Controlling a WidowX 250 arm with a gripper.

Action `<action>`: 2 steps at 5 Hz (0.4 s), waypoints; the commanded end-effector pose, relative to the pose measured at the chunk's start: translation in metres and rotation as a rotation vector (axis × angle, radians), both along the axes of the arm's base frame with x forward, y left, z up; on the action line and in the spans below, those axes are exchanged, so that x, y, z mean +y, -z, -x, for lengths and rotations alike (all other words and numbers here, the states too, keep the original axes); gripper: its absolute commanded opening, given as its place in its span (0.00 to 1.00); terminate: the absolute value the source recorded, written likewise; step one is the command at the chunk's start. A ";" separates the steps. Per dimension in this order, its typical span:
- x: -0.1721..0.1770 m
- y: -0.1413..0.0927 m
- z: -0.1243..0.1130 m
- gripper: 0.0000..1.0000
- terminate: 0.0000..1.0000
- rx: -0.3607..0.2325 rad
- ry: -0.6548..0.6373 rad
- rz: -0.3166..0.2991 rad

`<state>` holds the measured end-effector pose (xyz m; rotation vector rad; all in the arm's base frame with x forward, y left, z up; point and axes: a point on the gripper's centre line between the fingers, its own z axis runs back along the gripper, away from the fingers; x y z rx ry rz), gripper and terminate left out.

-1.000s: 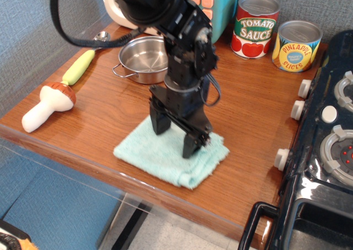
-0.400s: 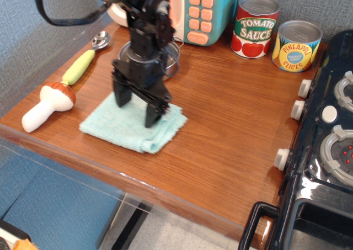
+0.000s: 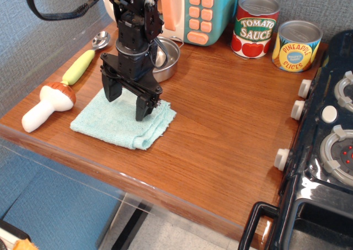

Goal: Move blue cloth to right of mushroom.

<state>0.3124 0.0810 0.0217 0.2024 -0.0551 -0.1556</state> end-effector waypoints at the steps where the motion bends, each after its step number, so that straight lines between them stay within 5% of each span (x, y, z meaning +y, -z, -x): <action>1: -0.016 -0.051 -0.010 1.00 0.00 -0.104 0.104 0.053; 2: -0.020 -0.072 -0.010 1.00 0.00 -0.135 0.106 0.068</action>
